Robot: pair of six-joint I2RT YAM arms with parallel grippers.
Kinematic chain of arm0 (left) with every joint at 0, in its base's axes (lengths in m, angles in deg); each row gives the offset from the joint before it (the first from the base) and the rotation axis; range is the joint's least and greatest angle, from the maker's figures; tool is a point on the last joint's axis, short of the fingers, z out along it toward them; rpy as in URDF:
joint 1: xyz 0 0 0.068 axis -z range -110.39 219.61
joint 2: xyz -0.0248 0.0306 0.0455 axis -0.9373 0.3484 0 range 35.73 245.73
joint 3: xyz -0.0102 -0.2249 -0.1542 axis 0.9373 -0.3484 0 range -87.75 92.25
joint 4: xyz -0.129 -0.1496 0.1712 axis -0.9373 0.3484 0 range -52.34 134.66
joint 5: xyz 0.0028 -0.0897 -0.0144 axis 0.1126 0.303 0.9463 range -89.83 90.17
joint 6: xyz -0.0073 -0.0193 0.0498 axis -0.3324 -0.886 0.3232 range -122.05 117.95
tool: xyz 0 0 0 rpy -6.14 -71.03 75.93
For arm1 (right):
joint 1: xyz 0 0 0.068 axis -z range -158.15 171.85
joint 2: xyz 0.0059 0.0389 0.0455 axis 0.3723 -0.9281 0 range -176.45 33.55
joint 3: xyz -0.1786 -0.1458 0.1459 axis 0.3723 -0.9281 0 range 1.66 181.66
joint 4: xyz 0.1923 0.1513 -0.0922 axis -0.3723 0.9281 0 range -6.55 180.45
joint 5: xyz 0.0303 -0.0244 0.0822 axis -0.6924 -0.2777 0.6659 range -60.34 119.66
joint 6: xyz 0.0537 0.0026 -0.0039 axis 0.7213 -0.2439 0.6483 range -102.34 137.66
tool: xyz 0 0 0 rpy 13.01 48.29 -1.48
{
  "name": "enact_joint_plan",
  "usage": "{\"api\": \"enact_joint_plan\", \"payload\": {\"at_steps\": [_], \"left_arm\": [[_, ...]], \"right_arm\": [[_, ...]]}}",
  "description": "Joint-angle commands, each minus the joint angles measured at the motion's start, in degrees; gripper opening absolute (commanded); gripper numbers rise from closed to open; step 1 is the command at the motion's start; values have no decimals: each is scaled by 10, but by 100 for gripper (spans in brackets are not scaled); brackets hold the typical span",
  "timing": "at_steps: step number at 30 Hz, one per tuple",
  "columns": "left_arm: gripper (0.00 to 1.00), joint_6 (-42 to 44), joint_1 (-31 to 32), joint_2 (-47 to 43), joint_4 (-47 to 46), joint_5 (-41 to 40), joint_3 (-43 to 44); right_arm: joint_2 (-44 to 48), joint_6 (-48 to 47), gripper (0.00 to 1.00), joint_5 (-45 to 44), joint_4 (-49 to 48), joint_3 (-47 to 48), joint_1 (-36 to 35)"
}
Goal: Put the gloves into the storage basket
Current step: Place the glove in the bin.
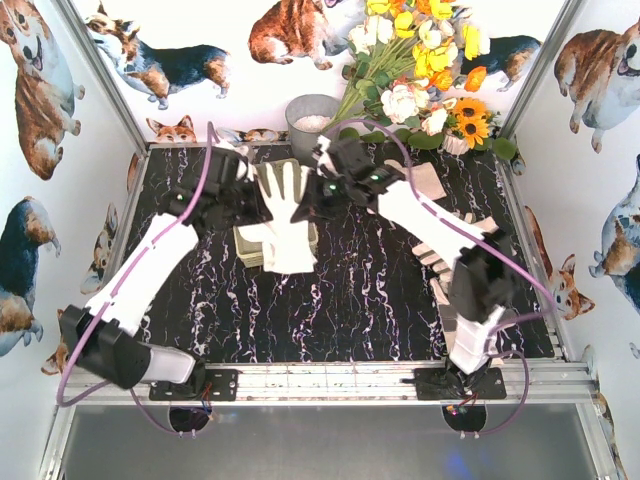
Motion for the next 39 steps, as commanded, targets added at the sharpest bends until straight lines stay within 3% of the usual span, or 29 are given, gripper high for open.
{"api": "enact_joint_plan", "payload": {"at_steps": [1,6,14,37,39], "left_arm": [[0,55,-64,34,39,5,40],[0,82,-108,104,26,33,85],[0,100,-127,224,19,62,152],[0,119,-128,386,-15,19,176],[0,124,-128,395,-17,16,175]], "right_arm": [[-76,-10,0,-74,-17,98,2],[-172,-29,0,-107,13,227,-2],[-258,-61,0,-162,70,332,-2],[-388,-160,0,-244,89,411,-2],[-389,-163,16,-238,94,424,-2]]}}
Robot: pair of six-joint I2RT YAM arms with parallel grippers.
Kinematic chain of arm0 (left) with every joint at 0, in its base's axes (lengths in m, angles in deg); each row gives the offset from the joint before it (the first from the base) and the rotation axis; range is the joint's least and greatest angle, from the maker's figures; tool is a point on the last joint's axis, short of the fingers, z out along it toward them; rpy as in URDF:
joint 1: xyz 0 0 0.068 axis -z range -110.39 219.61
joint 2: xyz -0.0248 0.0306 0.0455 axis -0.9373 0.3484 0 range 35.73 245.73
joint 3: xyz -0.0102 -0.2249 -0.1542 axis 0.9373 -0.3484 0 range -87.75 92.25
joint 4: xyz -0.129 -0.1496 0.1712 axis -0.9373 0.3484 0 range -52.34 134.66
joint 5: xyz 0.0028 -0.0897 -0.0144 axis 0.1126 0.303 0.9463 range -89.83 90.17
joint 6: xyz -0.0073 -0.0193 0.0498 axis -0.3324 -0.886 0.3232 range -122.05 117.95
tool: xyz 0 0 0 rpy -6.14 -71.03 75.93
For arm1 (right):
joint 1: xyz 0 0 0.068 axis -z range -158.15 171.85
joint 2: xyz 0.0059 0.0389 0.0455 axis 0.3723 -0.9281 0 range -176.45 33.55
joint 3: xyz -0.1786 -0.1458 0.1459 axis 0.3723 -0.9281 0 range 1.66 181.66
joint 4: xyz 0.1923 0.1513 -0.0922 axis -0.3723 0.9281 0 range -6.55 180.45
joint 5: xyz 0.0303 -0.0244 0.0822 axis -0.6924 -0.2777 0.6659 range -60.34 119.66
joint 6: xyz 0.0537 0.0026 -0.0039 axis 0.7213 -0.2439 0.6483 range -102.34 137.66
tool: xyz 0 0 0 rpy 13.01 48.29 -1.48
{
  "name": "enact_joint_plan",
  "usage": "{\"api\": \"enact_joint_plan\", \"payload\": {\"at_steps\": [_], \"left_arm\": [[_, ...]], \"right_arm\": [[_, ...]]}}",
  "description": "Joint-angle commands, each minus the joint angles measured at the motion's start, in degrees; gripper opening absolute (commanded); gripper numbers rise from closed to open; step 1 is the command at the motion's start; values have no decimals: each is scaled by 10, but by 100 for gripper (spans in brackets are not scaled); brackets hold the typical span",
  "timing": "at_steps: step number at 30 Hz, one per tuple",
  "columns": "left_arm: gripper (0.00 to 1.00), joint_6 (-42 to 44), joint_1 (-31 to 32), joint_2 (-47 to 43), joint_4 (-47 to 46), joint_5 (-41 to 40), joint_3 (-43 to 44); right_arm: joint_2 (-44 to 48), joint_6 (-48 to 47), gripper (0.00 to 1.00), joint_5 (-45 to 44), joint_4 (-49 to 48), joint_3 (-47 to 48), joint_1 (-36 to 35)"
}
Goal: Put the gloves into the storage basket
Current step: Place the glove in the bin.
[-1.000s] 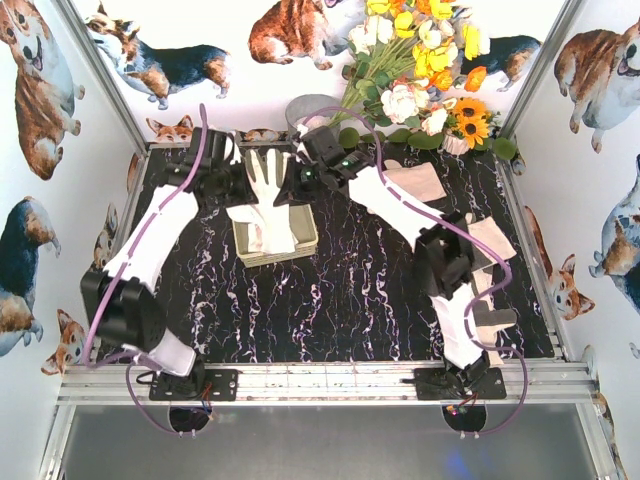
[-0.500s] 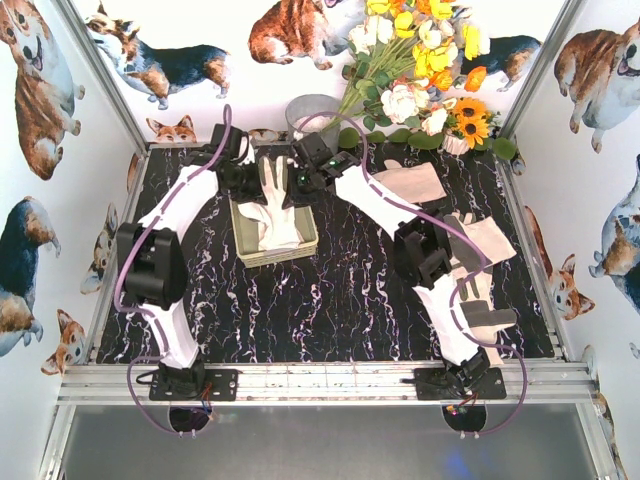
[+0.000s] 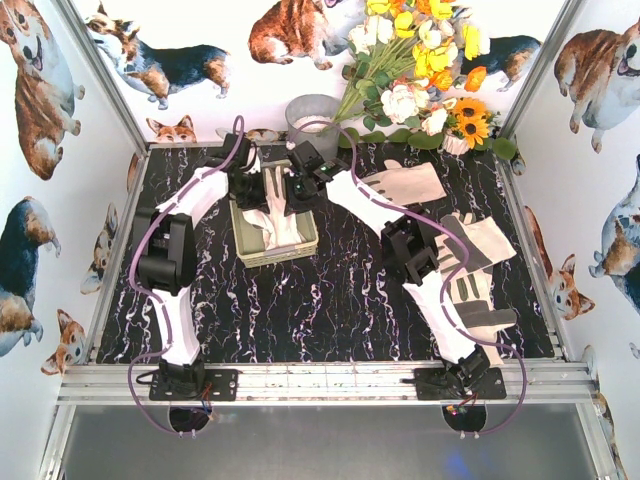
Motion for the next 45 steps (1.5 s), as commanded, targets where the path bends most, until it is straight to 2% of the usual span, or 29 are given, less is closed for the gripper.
{"api": "enact_joint_plan", "payload": {"at_steps": [1,5,7,15,22,28,38,39,45], "left_arm": [[0,28,-9,17,18,-36,15],[0,32,-11,32,15,-33,17],[0,32,-11,39,12,-30,17],[0,29,-16,66,-2,-5,31],[0,-1,-16,81,-24,20,30],[0,-26,-15,91,-44,40,32],[0,11,-16,115,-25,56,69],[1,14,-16,119,-21,56,73],[35,28,-25,102,6,17,90]], "right_arm": [[-10,-34,25,-49,-7,54,12],[13,-36,57,-47,-2,67,14],[32,-35,63,-43,1,67,16],[128,-31,68,-30,0,32,24],[194,-3,68,-39,-12,-68,38],[212,29,66,-27,-17,-134,59],[215,42,66,-26,-1,-149,60],[217,41,66,-27,0,-150,60],[237,37,67,-41,4,-161,67]]}}
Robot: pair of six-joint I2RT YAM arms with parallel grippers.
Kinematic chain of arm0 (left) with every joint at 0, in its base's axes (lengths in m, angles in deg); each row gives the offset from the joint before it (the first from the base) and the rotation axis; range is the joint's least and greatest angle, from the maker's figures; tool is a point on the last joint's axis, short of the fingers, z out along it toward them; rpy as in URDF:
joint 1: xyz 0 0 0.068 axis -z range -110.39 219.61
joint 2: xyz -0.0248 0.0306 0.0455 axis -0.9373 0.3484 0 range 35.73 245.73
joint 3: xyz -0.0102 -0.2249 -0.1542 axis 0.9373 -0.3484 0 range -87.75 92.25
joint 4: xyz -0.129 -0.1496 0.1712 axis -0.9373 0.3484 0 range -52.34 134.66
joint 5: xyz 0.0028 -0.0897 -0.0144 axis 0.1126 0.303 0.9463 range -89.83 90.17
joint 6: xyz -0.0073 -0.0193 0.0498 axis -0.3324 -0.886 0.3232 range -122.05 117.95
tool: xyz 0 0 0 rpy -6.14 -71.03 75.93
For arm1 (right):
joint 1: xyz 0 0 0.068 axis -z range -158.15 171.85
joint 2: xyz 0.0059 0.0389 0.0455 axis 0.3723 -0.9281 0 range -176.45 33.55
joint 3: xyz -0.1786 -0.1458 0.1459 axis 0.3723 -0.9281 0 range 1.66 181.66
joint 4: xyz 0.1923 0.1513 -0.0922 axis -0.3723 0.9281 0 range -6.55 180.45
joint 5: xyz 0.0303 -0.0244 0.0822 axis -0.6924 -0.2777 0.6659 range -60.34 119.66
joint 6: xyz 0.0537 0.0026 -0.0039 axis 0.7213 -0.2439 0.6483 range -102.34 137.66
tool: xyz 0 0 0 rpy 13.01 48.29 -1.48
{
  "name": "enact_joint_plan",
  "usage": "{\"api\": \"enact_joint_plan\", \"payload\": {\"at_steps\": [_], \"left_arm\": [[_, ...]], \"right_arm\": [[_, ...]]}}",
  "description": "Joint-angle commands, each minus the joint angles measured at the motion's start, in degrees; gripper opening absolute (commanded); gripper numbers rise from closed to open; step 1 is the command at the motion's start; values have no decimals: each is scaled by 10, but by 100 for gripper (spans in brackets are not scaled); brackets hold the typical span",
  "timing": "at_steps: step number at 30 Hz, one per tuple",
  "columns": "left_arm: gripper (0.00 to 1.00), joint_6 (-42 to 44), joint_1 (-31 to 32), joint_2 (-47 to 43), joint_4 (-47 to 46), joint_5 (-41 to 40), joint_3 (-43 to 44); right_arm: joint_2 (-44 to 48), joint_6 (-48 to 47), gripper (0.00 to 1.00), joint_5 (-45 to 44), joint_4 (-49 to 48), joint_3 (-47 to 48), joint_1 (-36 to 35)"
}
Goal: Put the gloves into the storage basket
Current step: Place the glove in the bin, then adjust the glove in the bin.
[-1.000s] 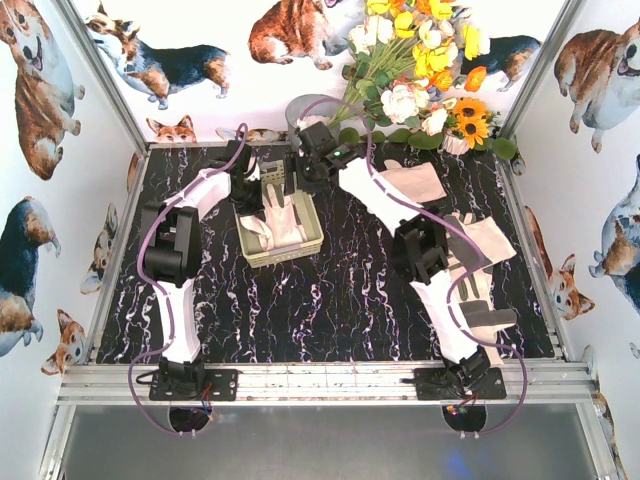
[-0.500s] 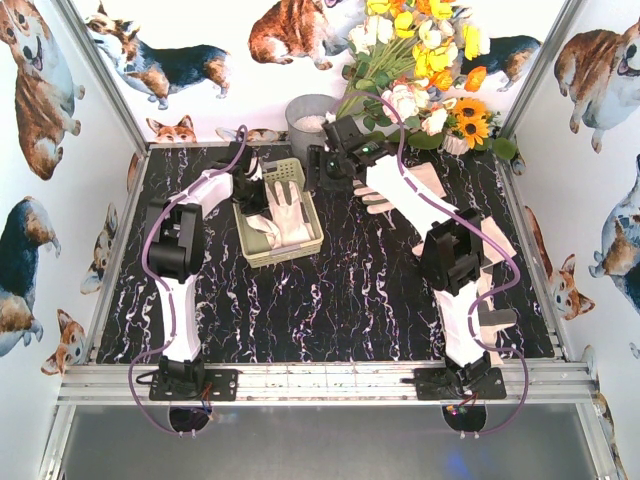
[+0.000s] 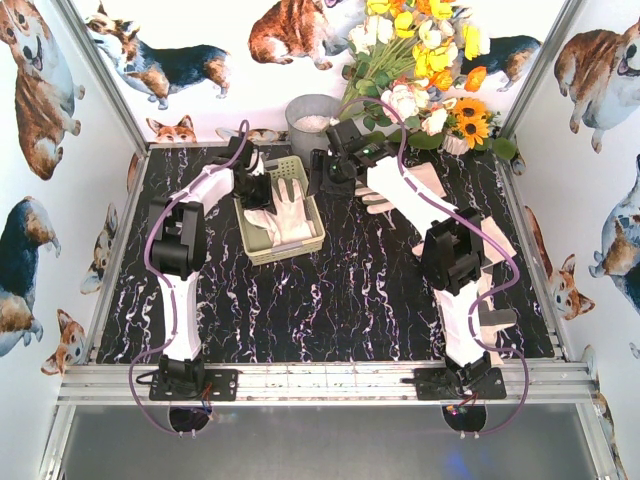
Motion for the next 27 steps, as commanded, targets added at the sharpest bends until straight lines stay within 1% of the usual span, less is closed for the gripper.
{"api": "enact_joint_plan", "payload": {"at_steps": [1,2,4,7,11,15,17,20,22,23,25,27], "left_arm": [[40,20,-14,-12,14,-28,25],[44,24,-14,-17,16,-31,28],[50,33,-14,-26,27,-36,39],[56,48,-14,-41,45,-49,47],[60,64,-13,-67,67,-74,47],[60,64,-12,-92,79,-93,39],[58,58,-12,-106,81,-92,31],[46,38,-12,-124,68,-47,4],[41,18,-11,-121,57,-5,-12],[38,11,-11,-117,60,1,-16],[33,4,-8,-108,68,-11,-18],[32,0,-9,-100,72,-29,-18]], "right_arm": [[47,1,67,-14,-11,-8,6],[52,0,67,-15,-11,-11,8],[60,-1,67,-16,-12,-17,12],[70,-3,67,-19,-12,-25,17],[85,-3,67,-26,-12,-43,21],[103,3,67,-30,-22,-71,26],[112,6,67,-31,-27,-85,28],[121,12,66,-30,-31,-102,31],[125,16,66,-29,-35,-115,33],[126,19,66,-28,-37,-120,34],[129,24,66,-27,-40,-126,35],[132,26,66,-28,-42,-130,36]]}}
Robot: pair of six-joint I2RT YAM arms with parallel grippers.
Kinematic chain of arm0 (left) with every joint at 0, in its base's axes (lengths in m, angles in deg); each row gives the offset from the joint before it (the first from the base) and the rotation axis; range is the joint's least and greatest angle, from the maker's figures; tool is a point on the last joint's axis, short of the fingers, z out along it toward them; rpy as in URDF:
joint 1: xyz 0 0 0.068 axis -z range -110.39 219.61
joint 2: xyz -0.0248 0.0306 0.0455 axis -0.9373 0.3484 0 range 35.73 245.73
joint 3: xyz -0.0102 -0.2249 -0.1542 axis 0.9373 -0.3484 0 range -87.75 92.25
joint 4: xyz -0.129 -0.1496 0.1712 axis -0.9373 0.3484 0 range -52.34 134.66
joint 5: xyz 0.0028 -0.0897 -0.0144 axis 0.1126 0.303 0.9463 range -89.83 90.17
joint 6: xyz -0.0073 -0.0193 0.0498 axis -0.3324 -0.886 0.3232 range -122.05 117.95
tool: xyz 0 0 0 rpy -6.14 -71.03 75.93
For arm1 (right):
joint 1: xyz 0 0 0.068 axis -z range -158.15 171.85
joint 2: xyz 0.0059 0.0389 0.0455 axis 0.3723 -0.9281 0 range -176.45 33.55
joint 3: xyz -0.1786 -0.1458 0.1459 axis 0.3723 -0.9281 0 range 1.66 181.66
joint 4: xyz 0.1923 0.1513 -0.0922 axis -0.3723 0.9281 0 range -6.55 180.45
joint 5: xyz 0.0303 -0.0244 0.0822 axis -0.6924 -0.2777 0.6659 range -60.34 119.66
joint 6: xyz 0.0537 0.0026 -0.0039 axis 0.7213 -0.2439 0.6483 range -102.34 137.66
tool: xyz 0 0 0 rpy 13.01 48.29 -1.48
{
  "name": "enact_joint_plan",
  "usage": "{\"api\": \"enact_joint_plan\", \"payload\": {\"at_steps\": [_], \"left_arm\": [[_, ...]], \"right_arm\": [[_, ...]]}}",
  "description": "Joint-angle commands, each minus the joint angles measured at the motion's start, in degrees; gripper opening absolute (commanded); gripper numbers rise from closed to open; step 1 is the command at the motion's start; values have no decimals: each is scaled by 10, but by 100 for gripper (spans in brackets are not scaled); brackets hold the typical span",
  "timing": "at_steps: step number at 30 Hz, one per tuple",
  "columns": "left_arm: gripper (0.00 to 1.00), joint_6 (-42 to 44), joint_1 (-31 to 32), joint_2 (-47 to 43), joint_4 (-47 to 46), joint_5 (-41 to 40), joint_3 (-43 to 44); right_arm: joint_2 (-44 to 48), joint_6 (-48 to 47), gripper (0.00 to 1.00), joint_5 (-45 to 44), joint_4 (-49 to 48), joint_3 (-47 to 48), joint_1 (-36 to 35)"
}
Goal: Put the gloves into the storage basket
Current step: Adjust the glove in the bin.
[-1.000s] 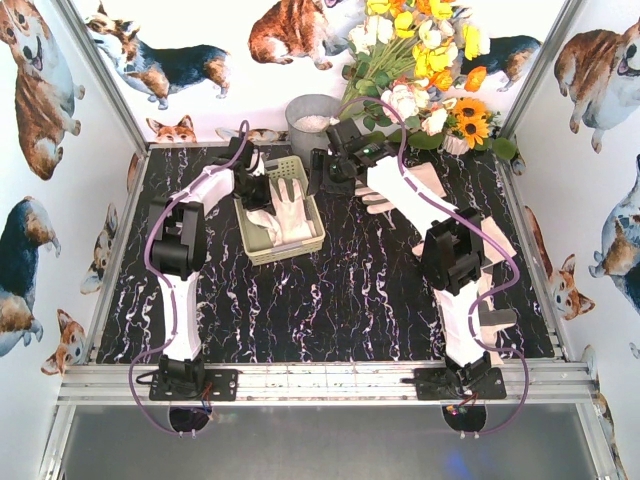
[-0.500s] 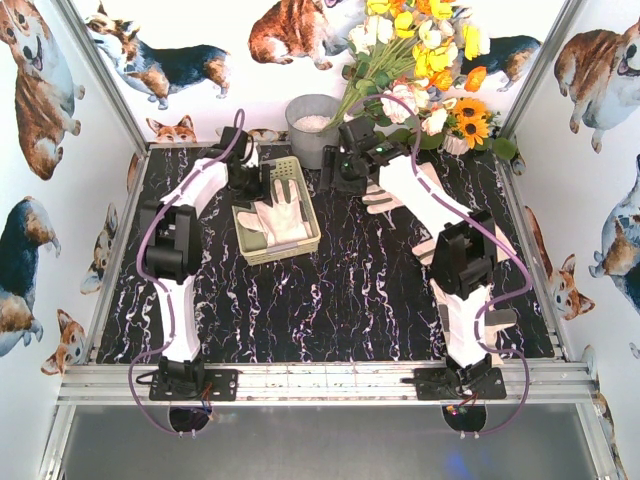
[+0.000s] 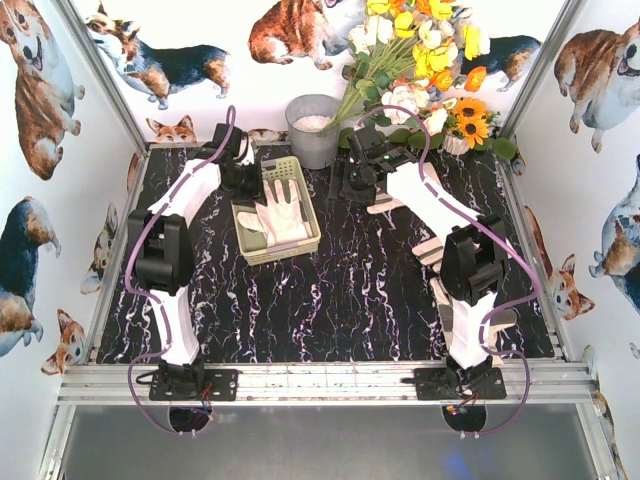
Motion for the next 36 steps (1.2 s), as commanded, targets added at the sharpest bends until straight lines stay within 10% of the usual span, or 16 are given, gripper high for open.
{"api": "enact_joint_plan", "payload": {"at_steps": [1,10,36], "left_arm": [[31,-21,-3,17,7,-2,-5],[17,-30,1,56,7,4,-1],[21,-45,10,107,-68,32,-20]], "right_arm": [[41,12,66,-10,-34,-6,5],[55,19,65,-16,-35,-25,13],[150,-2,65,-91,5,-105,47]]}}
